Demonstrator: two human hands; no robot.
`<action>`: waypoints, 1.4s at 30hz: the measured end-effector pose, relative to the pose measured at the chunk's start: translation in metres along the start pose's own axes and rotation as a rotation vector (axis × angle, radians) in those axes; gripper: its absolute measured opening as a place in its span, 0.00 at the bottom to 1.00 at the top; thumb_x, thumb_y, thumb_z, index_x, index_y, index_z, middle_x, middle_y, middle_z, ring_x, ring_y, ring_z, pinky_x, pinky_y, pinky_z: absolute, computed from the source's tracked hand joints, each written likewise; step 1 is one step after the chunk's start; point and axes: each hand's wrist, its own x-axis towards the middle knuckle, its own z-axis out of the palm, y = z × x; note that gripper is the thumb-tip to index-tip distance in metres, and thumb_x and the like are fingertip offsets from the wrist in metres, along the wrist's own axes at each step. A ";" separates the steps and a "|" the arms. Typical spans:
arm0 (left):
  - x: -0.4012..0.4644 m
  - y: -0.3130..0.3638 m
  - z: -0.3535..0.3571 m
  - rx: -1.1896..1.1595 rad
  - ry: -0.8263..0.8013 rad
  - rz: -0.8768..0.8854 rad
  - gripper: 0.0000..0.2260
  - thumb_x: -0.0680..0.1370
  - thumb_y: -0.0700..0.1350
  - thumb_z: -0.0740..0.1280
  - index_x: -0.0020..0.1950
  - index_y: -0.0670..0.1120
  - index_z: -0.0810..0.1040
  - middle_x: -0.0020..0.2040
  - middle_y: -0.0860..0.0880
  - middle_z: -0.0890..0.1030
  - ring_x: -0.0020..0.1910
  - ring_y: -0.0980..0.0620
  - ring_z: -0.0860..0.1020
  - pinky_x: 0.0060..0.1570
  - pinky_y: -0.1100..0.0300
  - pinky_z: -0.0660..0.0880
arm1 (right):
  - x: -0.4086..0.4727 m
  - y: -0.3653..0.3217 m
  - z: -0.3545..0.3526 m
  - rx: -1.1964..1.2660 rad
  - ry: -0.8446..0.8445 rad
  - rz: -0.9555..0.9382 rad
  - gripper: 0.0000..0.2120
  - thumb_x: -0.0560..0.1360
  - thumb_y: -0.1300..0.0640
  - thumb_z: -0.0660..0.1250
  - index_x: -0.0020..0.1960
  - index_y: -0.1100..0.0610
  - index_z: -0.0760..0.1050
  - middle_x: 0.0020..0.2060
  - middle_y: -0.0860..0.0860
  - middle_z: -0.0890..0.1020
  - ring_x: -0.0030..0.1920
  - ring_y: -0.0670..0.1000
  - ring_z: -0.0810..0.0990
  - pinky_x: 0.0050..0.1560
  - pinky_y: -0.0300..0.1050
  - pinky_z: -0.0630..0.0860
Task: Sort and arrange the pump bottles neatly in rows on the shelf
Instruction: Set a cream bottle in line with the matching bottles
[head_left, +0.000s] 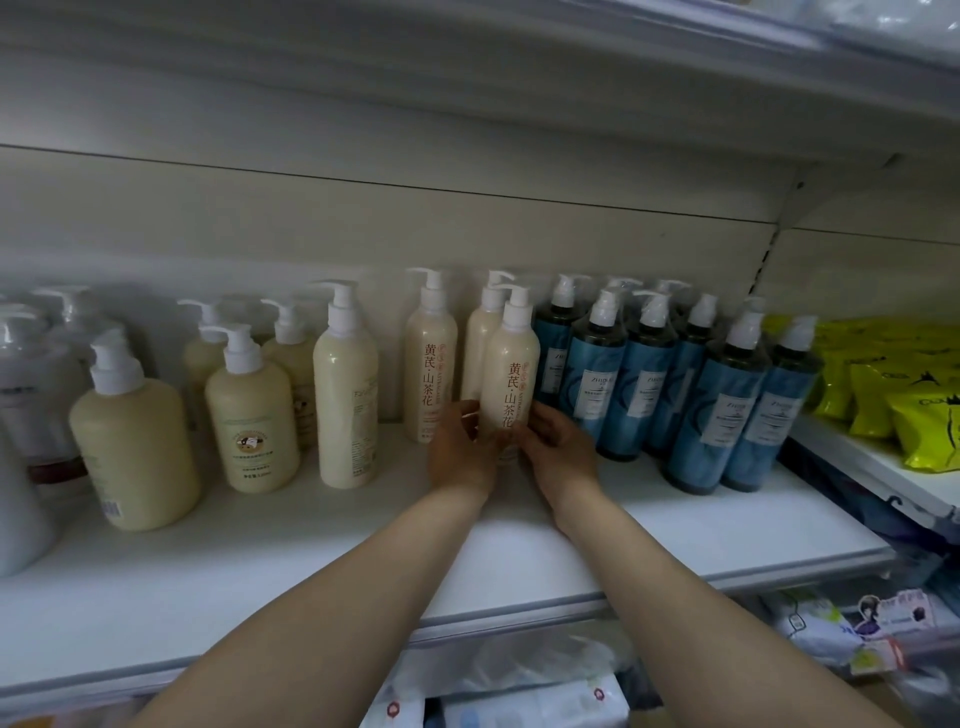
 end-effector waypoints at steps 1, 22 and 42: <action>-0.001 0.001 0.000 0.000 -0.003 -0.007 0.24 0.72 0.44 0.77 0.66 0.47 0.75 0.59 0.48 0.82 0.57 0.49 0.80 0.61 0.53 0.76 | -0.001 -0.001 0.000 -0.012 0.005 0.009 0.18 0.78 0.59 0.71 0.67 0.52 0.78 0.59 0.49 0.83 0.60 0.50 0.81 0.66 0.51 0.76; -0.039 0.001 -0.112 -0.036 0.490 -0.022 0.25 0.73 0.48 0.76 0.63 0.38 0.72 0.61 0.40 0.74 0.58 0.40 0.75 0.60 0.47 0.73 | -0.053 -0.036 0.061 0.079 0.001 -0.013 0.02 0.79 0.56 0.69 0.52 0.51 0.78 0.46 0.46 0.82 0.51 0.50 0.81 0.60 0.54 0.80; -0.028 -0.001 -0.122 -0.125 0.259 0.025 0.19 0.77 0.55 0.64 0.67 0.54 0.75 0.62 0.46 0.76 0.60 0.47 0.76 0.67 0.50 0.71 | -0.057 -0.018 0.114 0.353 -0.168 0.027 0.15 0.75 0.56 0.75 0.60 0.50 0.77 0.57 0.53 0.84 0.59 0.50 0.82 0.65 0.53 0.78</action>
